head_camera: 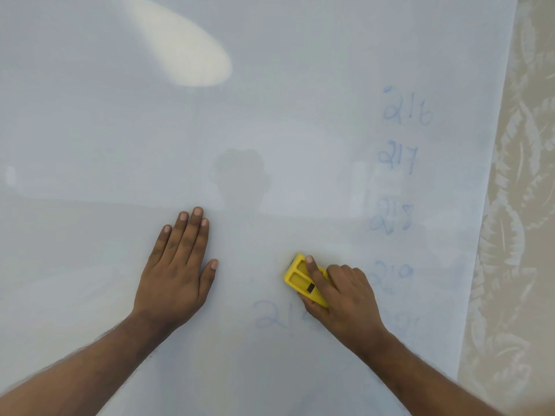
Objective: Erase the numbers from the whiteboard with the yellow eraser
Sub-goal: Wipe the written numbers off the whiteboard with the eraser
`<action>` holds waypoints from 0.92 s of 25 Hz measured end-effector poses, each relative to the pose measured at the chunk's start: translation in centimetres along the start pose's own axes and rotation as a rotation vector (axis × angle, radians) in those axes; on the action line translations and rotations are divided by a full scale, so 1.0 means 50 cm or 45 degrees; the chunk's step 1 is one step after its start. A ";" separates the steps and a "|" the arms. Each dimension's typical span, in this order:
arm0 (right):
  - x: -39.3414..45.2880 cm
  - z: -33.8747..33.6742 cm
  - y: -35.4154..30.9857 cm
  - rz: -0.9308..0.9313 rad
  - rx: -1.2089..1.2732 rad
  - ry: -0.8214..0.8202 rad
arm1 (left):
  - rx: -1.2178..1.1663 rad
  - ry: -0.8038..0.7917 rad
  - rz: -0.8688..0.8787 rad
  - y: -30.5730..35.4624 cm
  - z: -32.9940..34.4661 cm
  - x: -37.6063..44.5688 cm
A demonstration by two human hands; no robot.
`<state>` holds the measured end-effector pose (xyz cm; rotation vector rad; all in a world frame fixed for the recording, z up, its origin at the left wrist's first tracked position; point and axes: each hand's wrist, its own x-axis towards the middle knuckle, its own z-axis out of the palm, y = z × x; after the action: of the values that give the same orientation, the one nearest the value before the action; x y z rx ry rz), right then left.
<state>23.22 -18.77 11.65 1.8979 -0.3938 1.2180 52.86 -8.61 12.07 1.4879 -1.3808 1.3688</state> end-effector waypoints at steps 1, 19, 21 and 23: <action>-0.022 -0.001 0.003 -0.050 -0.002 -0.024 | -0.001 0.001 -0.001 0.000 0.000 0.000; 0.068 -0.017 0.029 0.226 0.144 0.016 | 0.000 -0.004 -0.016 0.004 0.005 -0.003; 0.057 0.002 -0.021 0.101 0.141 -0.007 | -0.006 -0.002 -0.013 0.001 0.005 -0.002; 0.027 0.015 -0.059 -0.013 0.090 -0.036 | -0.010 0.003 -0.007 0.000 0.005 -0.003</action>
<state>26.21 -17.35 11.30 1.9769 -0.3602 1.2142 52.94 -8.81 11.86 1.4836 -1.3781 1.3595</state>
